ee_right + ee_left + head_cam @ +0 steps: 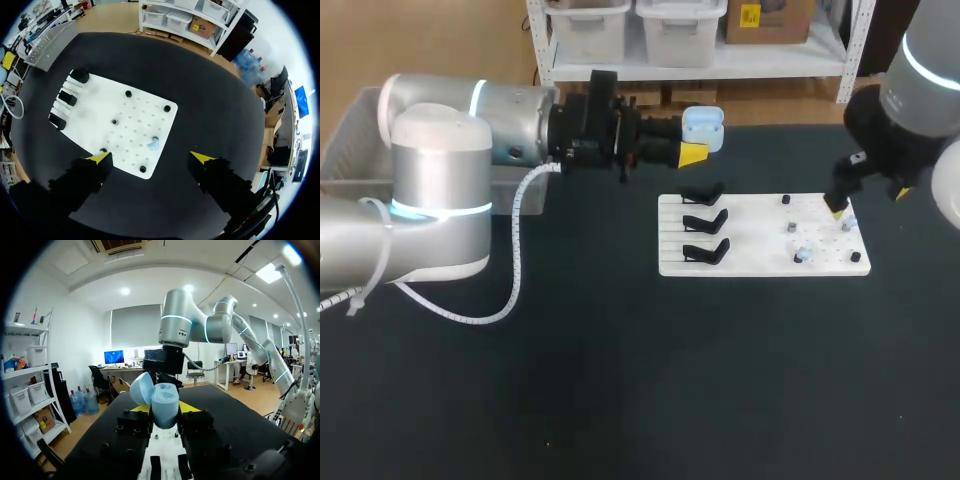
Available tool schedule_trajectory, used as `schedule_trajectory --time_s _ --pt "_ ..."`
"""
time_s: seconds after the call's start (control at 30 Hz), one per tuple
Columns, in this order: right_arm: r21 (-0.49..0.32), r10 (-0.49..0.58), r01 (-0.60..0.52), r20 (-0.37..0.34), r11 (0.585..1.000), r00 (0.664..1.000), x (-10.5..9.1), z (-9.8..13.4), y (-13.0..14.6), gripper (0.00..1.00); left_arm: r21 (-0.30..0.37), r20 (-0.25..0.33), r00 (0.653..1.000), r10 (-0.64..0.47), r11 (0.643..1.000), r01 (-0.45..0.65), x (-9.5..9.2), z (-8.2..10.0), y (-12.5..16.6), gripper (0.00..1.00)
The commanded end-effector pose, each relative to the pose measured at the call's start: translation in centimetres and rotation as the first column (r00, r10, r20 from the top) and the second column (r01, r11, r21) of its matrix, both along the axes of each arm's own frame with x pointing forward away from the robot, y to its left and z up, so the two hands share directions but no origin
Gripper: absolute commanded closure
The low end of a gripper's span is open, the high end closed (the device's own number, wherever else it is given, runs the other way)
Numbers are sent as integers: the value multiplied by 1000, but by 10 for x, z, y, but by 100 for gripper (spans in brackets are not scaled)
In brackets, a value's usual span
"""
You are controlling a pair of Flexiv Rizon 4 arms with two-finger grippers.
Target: Pick up each earbud case from the left stands, insert the matching earbuds, close the lid, and place the case in the box.
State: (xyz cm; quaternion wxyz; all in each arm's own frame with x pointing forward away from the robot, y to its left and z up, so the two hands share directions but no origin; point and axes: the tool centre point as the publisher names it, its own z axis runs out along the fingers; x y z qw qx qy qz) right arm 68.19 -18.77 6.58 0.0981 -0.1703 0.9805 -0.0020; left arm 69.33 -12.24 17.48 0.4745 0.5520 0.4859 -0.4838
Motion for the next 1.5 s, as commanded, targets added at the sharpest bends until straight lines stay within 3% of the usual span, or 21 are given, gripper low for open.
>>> schedule_trajectory --time_s 0.03,0.4,0.47,0.57,1.5 --pt "-16 -12 12 -8 1000 1000 4 -5 -2 0 -2 1 1000 0 1000 0 1 -1 0 100" --pt "-64 8 -12 -67 998 998 6 -23 4 0 -2 1 1000 0 1000 0 1 -1 0 100" --pt "-69 11 -16 -74 997 997 6 -26 4 8 -2 1 1000 0 1000 0 1 -1 0 100" --pt "-75 11 -18 -84 997 996 8 -32 3 48 -2 1 1000 0 1000 0 1 -1 0 100" --pt "-100 -15 5 -98 995 995 17 -54 -2 63 -2 1 1000 0 1000 0 1 -1 0 100"
